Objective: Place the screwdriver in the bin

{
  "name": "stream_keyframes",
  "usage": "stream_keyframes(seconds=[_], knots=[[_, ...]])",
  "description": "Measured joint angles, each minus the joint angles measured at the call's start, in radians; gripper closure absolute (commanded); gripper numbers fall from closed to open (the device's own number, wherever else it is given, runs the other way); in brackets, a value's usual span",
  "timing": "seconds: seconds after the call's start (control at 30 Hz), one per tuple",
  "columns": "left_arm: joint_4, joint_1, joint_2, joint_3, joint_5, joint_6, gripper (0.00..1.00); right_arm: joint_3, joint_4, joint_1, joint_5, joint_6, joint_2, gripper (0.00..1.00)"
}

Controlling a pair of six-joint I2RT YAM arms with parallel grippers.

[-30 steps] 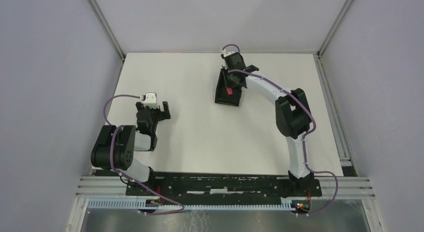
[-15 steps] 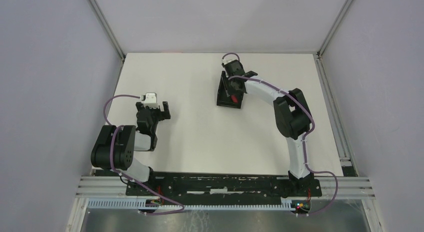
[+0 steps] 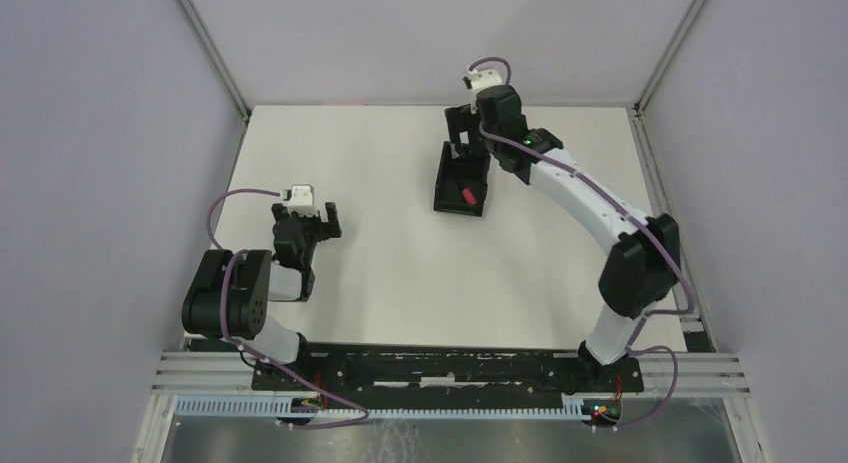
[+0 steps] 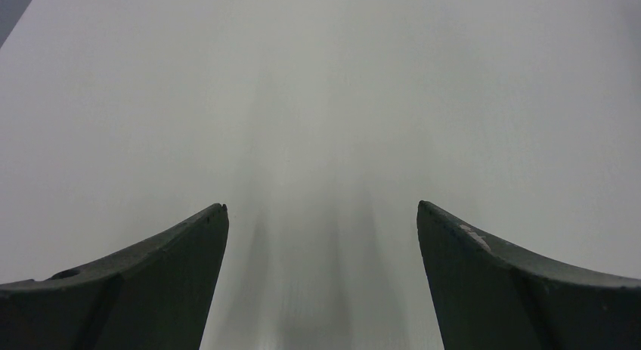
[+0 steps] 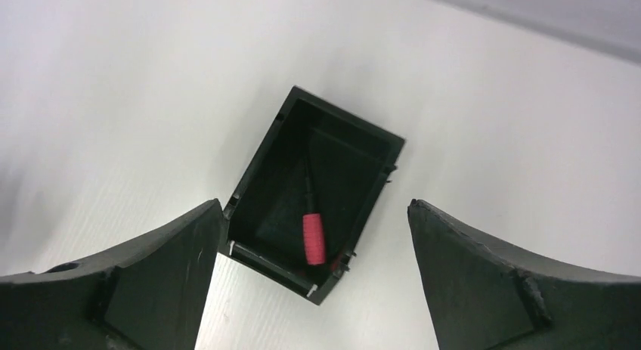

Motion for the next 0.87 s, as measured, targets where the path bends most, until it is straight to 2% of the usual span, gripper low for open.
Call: stream_keyframes(seconds=[0.13,0.33,0.6,0.77,0.87], knots=[[0.0,0.0,0.0,0.0,0.0,0.0,0.0,-0.172,0.103,-0.013,0.051,-0.032,-0.227,0.02],[0.0,0.0,0.0,0.0,0.0,0.0,0.0,-0.575,0.264,-0.096,0.152,-0.061,-0.546,0.02],[0.0,0.0,0.0,0.0,0.0,0.0,0.0,-1.11,0.395,-0.14,0.321,-0.058,-0.801,0.02],[0.0,0.0,0.0,0.0,0.0,0.0,0.0,-1.347,0.496,-0.14,0.376,-0.035,-0.945,0.02],[0.0,0.0,0.0,0.0,0.0,0.0,0.0,-1.435,0.549,-0.14,0.393,-0.028,-0.99,0.02]])
